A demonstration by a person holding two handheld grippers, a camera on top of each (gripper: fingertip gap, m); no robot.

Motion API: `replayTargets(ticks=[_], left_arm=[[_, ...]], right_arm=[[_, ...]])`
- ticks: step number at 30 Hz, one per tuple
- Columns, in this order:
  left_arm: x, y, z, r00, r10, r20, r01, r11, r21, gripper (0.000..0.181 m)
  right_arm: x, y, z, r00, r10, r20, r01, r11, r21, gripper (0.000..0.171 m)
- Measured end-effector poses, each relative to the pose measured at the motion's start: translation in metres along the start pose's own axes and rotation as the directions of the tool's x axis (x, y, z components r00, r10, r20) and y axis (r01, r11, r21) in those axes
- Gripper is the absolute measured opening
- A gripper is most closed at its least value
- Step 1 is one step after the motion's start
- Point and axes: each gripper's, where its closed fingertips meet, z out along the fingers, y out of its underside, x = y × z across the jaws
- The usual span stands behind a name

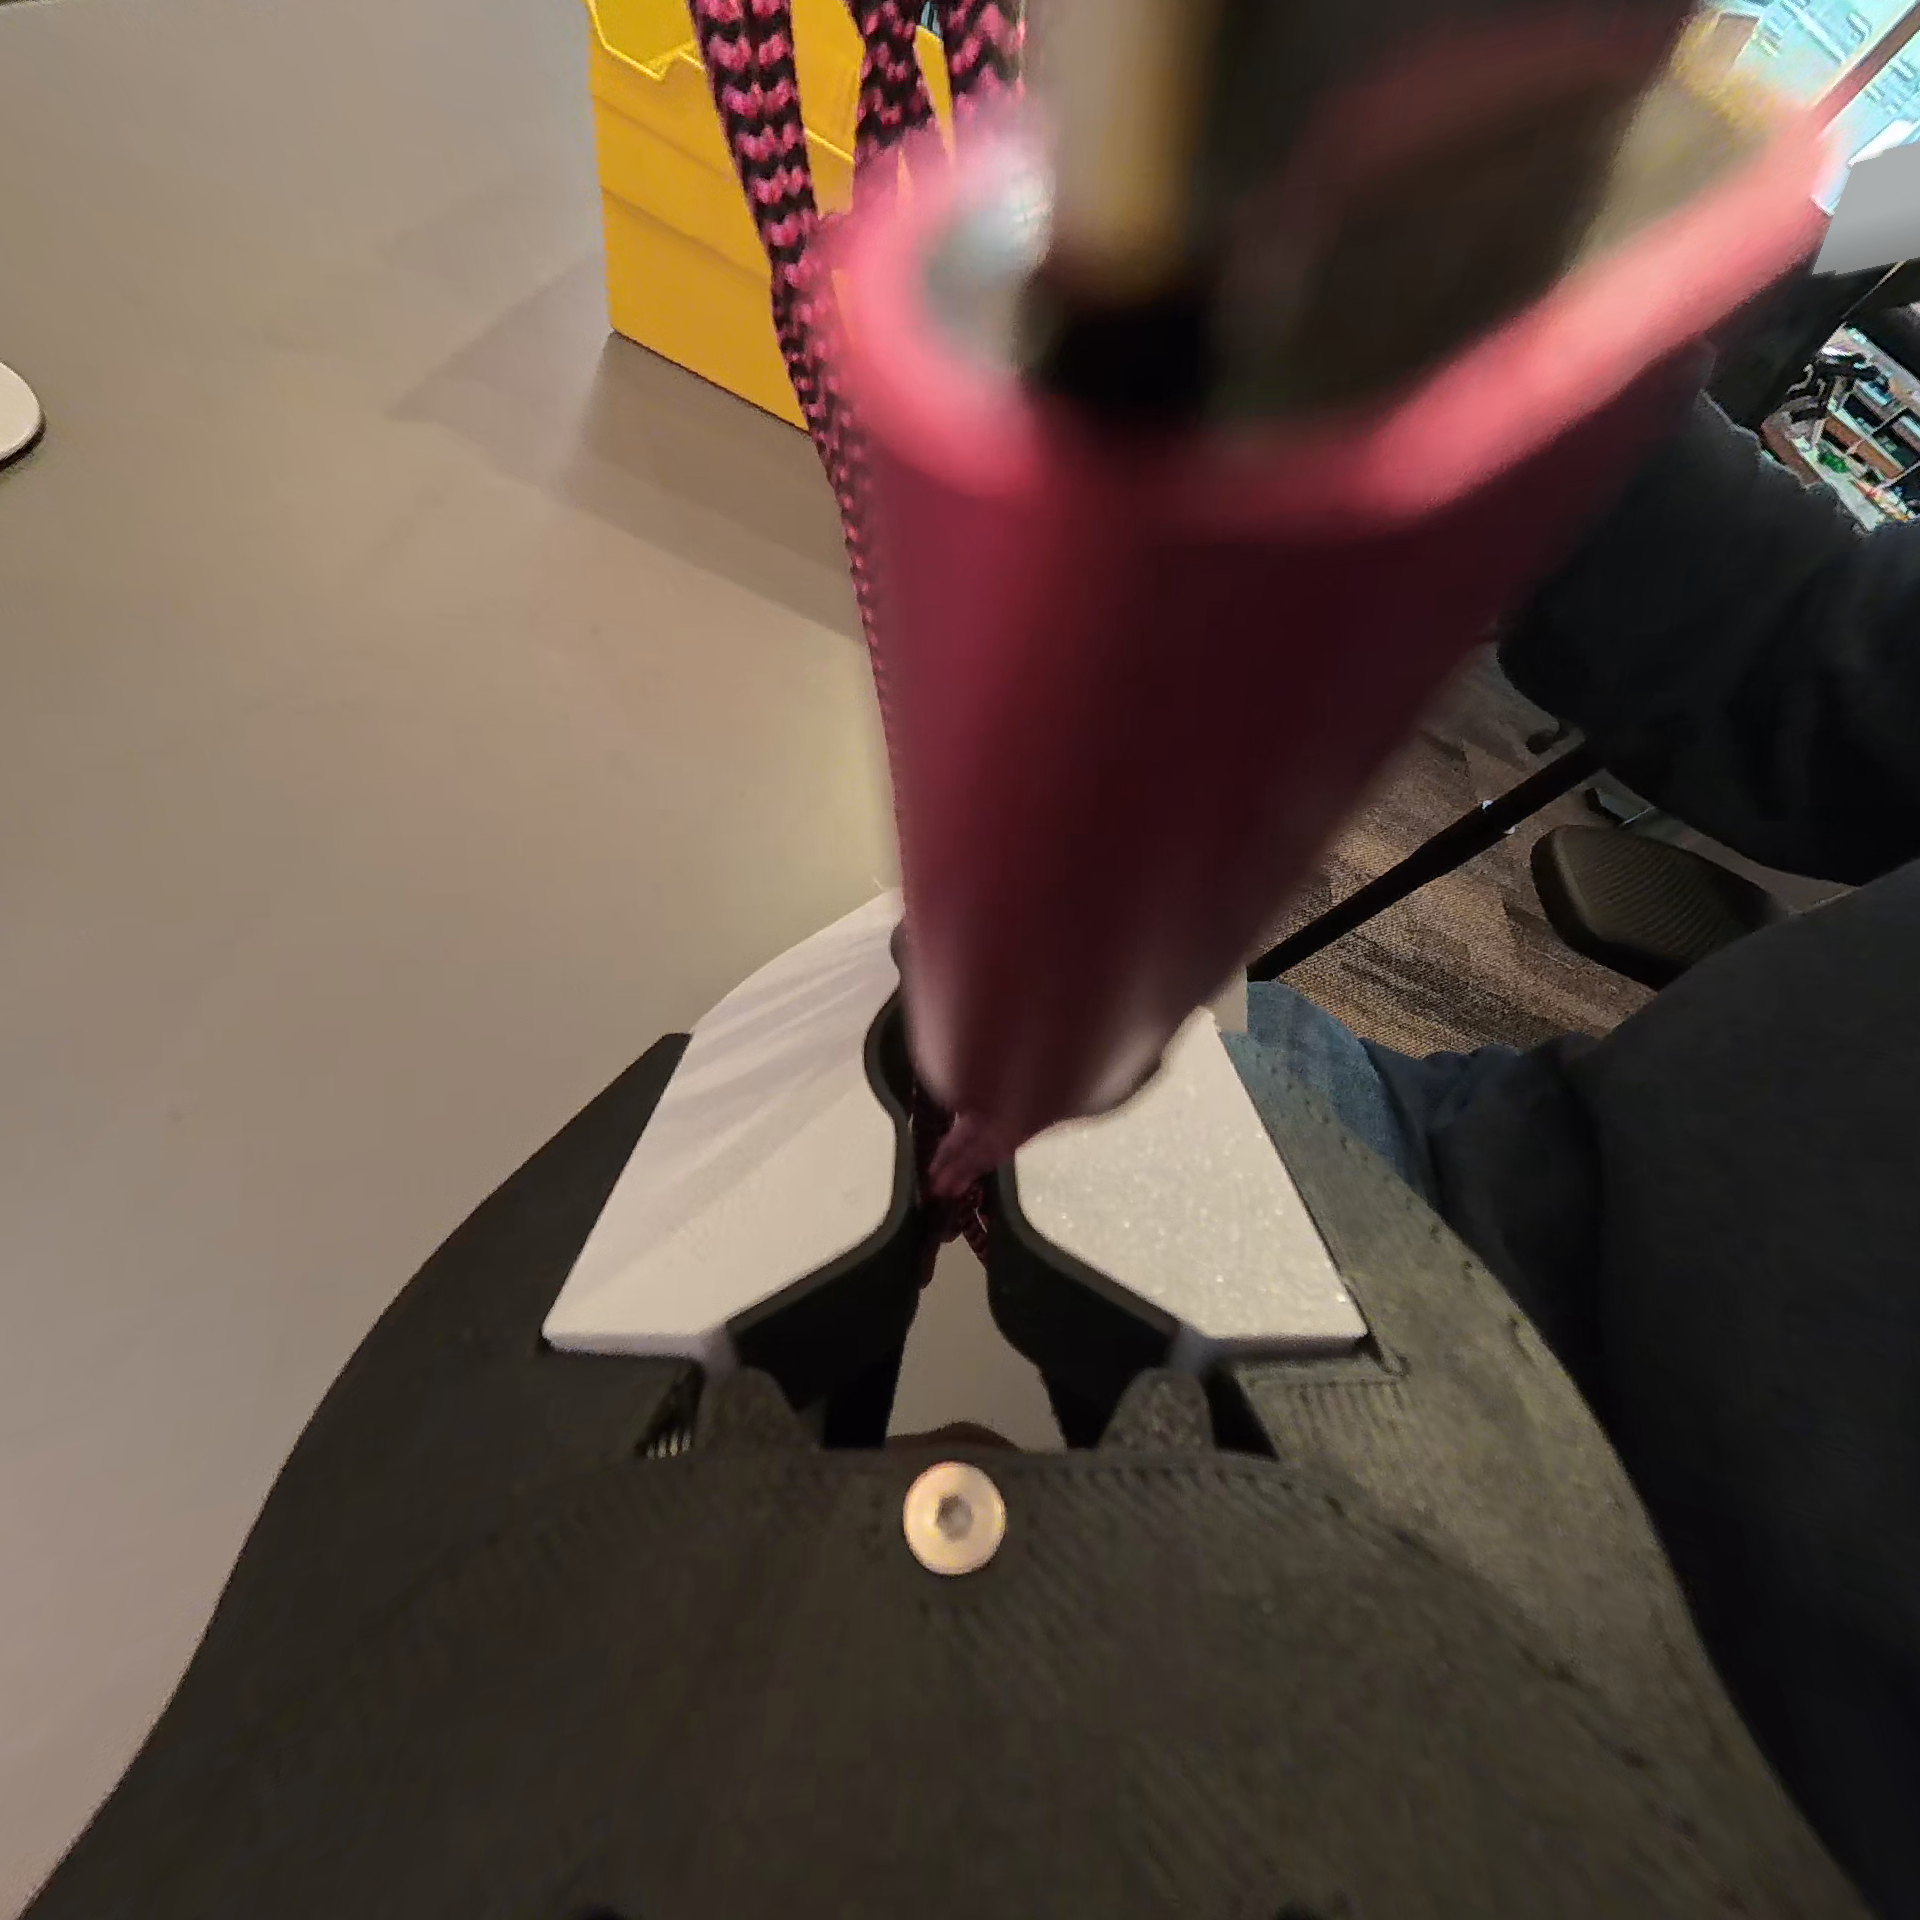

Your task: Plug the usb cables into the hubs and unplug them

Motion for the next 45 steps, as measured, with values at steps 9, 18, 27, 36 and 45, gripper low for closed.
replayTargets(ticks=[9,18,27,36,45], left_arm=[[0.001,0.002,0.001,1.0,0.002,-0.012,-0.002,1.0,0.003,0.009],[-0.006,0.0,-0.01,1.0,-0.007,0.012,0.007,1.0,0.022,0.009],[0.0,-0.002,-0.007,1.0,0.003,0.007,-0.003,1.0,0.02,0.009],[0.0,-0.002,-0.006,1.0,0.001,0.004,-0.001,1.0,0.02,0.009],[-0.004,0.001,-0.003,1.0,-0.003,-0.001,0.003,1.0,0.007,0.009]], right_arm=[[0.0,-0.007,0.001,0.996,-0.014,0.087,0.013,1.0,0.007,0.0],[0.0,-0.004,-0.033,1.0,-0.011,-0.014,0.013,0.994,0.105,0.0],[0.002,-0.018,-0.051,1.0,-0.016,0.003,0.015,0.976,0.218,0.0],[0.006,-0.035,-0.019,0.988,-0.154,-0.012,0.154,0.978,0.138,0.011],[0.002,-0.028,-0.008,0.969,-0.244,0.028,0.243,0.97,0.023,0.009]])
